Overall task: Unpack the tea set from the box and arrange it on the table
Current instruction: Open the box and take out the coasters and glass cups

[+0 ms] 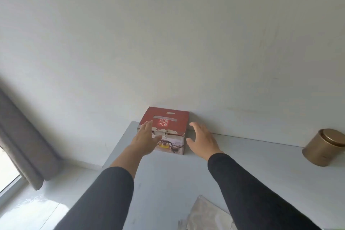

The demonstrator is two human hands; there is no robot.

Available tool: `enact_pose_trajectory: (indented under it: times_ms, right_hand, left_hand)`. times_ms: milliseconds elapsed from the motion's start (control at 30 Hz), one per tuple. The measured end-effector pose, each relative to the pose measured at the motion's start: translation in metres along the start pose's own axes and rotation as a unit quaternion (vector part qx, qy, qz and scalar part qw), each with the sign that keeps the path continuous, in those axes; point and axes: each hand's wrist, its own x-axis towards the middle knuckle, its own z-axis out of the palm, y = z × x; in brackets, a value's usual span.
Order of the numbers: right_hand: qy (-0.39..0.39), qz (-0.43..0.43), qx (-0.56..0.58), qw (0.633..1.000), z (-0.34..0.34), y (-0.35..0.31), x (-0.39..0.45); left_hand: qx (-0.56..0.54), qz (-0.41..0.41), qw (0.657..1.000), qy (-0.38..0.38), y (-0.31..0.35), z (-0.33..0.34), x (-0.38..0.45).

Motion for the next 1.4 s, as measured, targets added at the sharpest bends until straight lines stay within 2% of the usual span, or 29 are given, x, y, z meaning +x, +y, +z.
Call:
enact_pose_trajectory:
  times_ms: [133, 300, 533, 667, 800, 900, 1000, 1300, 1400]
  right_hand:
    - [-0.045, -0.011, -0.018, 0.999, 0.04, -0.01, 0.019]
    - [-0.014, 0.053, -0.022, 0.998, 0.071, -0.015, 0.052]
    - [0.094, 0.074, -0.065, 0.991, 0.11, -0.021, 0.08]
    - [0.132, 0.072, -0.042, 0.988, 0.121, -0.028, 0.089]
    - [0.204, 0.034, -0.074, 0.976, 0.135, -0.032, 0.083]
    - [0.226, 0.018, -0.129, 0.965, 0.145, -0.038, 0.077]
    - [0.227, 0.051, -0.149, 0.961, 0.147, -0.045, 0.076]
    - [0.231, 0.13, -0.158, 0.951, 0.164, -0.066, 0.071]
    - [0.206, 0.168, -0.097, 0.959, 0.175, -0.074, 0.071]
  left_hand:
    - [0.018, -0.025, 0.999, -0.035, -0.031, 0.005, 0.023]
    - [0.037, 0.015, 0.996, -0.077, -0.05, 0.007, 0.071]
    - [0.019, 0.06, 0.993, -0.096, -0.073, 0.01, 0.132]
    - [-0.024, 0.07, 0.992, -0.105, -0.081, 0.006, 0.153]
    - [-0.037, 0.09, 0.989, -0.114, -0.086, 0.006, 0.159]
    - [-0.042, 0.109, 0.983, -0.143, -0.092, 0.002, 0.162]
    - [-0.026, 0.121, 0.976, -0.177, -0.098, -0.002, 0.164]
    - [-0.076, 0.117, 0.981, -0.137, -0.095, 0.002, 0.159]
    - [-0.111, 0.109, 0.981, -0.117, -0.096, 0.006, 0.156]
